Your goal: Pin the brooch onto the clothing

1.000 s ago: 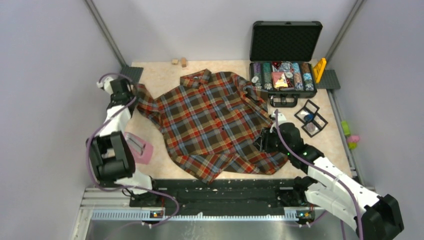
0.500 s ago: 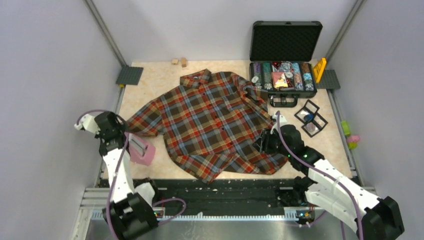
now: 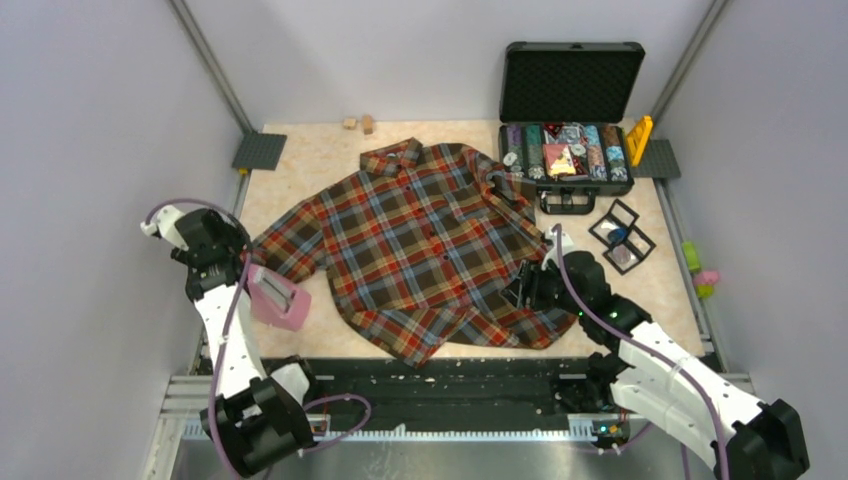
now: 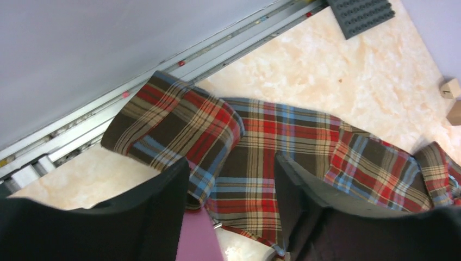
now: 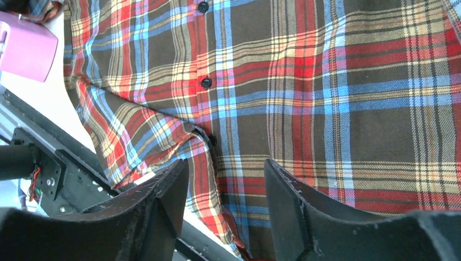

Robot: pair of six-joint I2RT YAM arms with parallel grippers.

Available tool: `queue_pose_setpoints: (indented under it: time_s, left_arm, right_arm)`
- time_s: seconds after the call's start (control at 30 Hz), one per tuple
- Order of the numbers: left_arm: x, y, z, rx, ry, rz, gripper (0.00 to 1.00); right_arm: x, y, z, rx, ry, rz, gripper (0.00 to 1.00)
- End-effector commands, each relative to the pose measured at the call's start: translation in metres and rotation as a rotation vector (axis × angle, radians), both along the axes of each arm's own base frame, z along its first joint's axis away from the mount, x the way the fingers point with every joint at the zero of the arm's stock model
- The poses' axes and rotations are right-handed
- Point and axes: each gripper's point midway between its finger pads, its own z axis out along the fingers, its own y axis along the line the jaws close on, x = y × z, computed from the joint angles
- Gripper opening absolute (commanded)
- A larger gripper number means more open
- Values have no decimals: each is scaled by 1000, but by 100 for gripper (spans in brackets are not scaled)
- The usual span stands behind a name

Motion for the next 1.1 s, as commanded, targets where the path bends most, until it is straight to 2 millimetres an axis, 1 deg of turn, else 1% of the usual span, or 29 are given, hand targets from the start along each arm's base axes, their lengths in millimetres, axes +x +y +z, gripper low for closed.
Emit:
queue_pose_setpoints:
  time_s: [0.0, 0.07, 0.1, 0.23, 0.27, 0.3, 0.37, 0.4, 0.47, 0.53, 0.6, 0.63, 0.7, 0.73, 0.77, 0.8, 0.87, 0.97, 1.07]
  left_arm:
    - [21, 0, 34, 51, -35, -100, 67]
    - [31, -4, 39, 57, -30, -138, 74]
    - [37, -8, 41, 68, -21, -161, 82]
    - [63, -27, 52, 151, 49, -257, 85]
    - [71, -35, 56, 169, 61, -288, 85]
    - [78, -42, 59, 188, 72, -313, 85]
    - [94, -58, 71, 214, 66, -365, 85]
    - [102, -70, 75, 215, 57, -402, 85]
    - [118, -93, 77, 197, 42, -478, 84]
    - [132, -123, 73, 176, 48, -571, 83]
    - [141, -148, 59, 139, 76, -640, 82]
    - [146, -169, 51, 108, 79, -696, 81]
    - [153, -195, 33, 36, 94, -767, 81]
    - [157, -206, 19, -2, 114, -796, 80]
    - [159, -217, 10, -27, 124, -822, 80]
    - [160, -232, 1, -68, 128, -878, 80]
    - [160, -247, -18, -137, 158, -928, 80]
    - [159, -258, -41, -206, 196, -965, 80]
    - [159, -268, -49, -259, 220, -1003, 80]
  right_arm:
    - [-2, 12, 14, 20, -45, 71, 58]
    - [-5, 19, 19, 24, -63, 110, 60]
    - [-7, 24, 22, 31, -73, 130, 60]
    - [-18, 51, 33, 53, -112, 219, 60]
    - [-21, 59, 34, 49, -119, 238, 60]
    - [-24, 67, 35, 42, -126, 260, 57]
    - [-32, 85, 35, 22, -138, 309, 53]
    - [-36, 96, 31, 7, -130, 339, 52]
    - [-46, 114, 26, -12, -124, 386, 51]
    - [-54, 138, 24, -5, -134, 435, 50]
    - [-64, 160, 19, -8, -136, 486, 50]
    - [-68, 171, 14, -11, -134, 507, 50]
    - [-74, 190, 3, -35, -129, 544, 48]
    - [-77, 199, -3, -57, -127, 563, 47]
    - [-76, 204, -11, -100, -136, 558, 47]
    - [-77, 210, -19, -138, -145, 560, 47]
    - [-82, 221, -31, -201, -165, 584, 47]
    - [-84, 230, -46, -278, -185, 581, 47]
    - [-87, 235, -54, -330, -196, 575, 47]
